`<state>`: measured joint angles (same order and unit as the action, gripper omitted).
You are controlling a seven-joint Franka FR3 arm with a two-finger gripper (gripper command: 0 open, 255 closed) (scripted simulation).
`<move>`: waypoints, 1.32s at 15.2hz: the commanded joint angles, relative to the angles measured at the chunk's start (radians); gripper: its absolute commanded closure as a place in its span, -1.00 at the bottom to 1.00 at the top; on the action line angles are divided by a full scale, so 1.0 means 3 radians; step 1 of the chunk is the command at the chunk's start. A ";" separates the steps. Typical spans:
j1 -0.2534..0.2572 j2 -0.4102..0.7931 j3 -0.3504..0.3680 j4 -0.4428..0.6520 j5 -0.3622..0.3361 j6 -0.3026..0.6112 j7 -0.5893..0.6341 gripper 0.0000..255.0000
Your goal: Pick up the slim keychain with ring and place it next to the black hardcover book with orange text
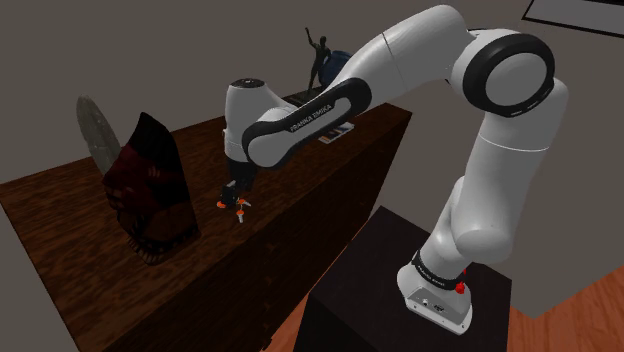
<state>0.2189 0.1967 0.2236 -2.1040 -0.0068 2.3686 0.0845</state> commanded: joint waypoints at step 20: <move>-0.0014 -0.0219 0.0012 0.0155 0.0062 -0.0369 -0.0032 1.00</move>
<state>0.2144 0.1359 0.2264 -2.0667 0.0103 2.2724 0.0744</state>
